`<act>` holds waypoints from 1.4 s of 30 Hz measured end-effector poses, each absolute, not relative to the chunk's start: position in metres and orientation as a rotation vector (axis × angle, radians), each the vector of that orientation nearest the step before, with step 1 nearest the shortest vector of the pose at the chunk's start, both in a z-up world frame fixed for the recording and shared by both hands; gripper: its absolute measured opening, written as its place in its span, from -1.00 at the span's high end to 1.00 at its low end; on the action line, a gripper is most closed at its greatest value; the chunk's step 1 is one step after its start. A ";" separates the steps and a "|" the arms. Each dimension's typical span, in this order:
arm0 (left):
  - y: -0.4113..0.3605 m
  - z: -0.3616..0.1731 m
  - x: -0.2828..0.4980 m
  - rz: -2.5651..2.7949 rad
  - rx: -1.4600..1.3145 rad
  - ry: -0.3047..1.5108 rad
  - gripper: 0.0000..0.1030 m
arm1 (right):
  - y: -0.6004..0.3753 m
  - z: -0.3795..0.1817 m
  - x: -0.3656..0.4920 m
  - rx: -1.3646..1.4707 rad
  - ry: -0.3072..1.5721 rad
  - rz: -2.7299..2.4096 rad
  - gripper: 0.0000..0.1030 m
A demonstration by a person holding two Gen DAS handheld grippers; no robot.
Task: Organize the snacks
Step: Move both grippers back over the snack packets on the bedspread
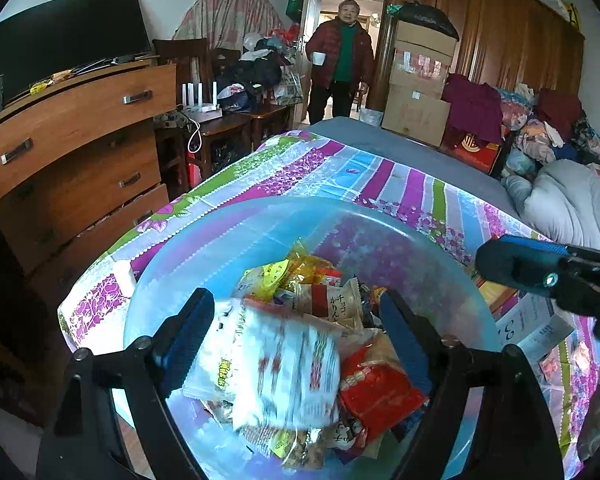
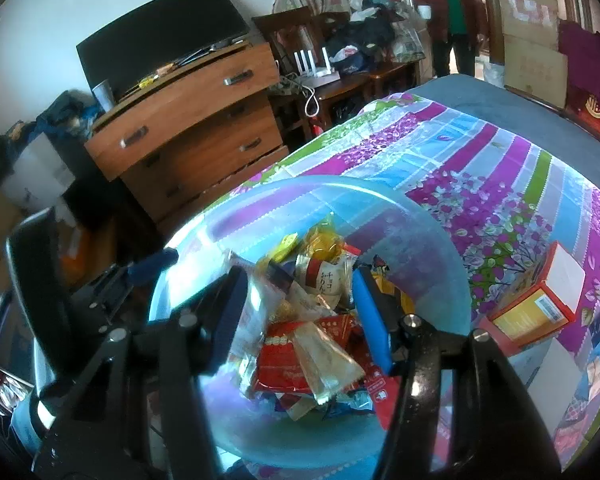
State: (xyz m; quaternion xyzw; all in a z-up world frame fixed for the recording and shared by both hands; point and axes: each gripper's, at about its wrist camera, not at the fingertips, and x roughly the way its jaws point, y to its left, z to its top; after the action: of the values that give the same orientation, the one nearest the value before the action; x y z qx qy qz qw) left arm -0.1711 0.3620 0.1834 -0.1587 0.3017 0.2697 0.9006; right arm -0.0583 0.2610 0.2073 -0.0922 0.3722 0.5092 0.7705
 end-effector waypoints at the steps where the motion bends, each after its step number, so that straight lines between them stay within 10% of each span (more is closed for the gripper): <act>1: 0.362 0.183 -0.171 0.560 -0.326 0.625 -0.67 | 0.260 0.208 -0.059 -0.196 0.802 1.103 -0.12; 17: 0.309 0.210 -0.198 0.492 -0.268 0.442 -0.67 | 0.106 0.165 -0.111 -0.113 0.709 0.924 -0.37; 27: 0.144 0.220 -0.183 0.086 -0.067 0.419 -0.67 | -0.056 0.085 -0.115 -0.056 0.908 0.574 -0.37; 42: -0.059 0.083 -0.017 -0.452 0.189 0.787 -0.67 | -0.178 0.033 -0.089 0.154 0.968 0.409 -0.37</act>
State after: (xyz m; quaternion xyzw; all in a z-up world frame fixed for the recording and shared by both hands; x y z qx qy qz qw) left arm -0.0171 -0.0588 0.0832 0.0911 0.3794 -0.2179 0.8946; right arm -0.0893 -0.1780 0.0331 0.0734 0.4618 0.1952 0.8621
